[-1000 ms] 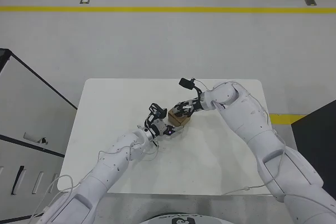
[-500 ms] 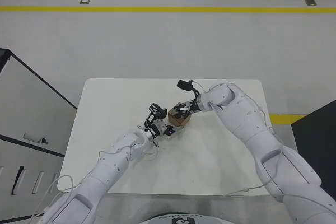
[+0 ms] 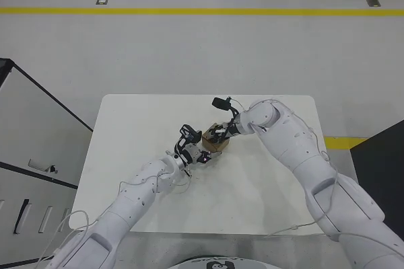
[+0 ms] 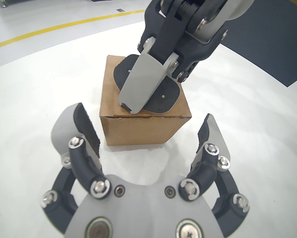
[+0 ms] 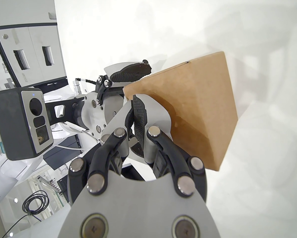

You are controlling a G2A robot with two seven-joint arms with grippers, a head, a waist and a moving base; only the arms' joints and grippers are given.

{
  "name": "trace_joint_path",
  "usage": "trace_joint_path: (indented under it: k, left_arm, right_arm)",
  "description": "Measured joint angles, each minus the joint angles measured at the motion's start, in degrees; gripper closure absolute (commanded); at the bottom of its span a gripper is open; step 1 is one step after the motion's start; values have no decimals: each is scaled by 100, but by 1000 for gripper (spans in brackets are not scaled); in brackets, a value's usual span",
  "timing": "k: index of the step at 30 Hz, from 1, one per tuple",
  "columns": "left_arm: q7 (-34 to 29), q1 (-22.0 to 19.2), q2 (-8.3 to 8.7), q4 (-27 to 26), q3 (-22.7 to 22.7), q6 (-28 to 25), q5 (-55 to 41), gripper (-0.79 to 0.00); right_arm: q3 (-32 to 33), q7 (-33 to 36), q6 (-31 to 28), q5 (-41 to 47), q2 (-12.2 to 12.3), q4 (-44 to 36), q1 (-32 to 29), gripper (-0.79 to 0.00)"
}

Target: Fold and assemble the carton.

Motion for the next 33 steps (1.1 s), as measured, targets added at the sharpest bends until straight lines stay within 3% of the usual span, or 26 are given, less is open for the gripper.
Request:
trace_joint_path:
  k: [33]
  left_arm:
    - [152, -40, -133, 122, 96, 160, 92, -785]
  right_arm:
    - [-39, -20, -81, 105, -68, 223, 90, 0]
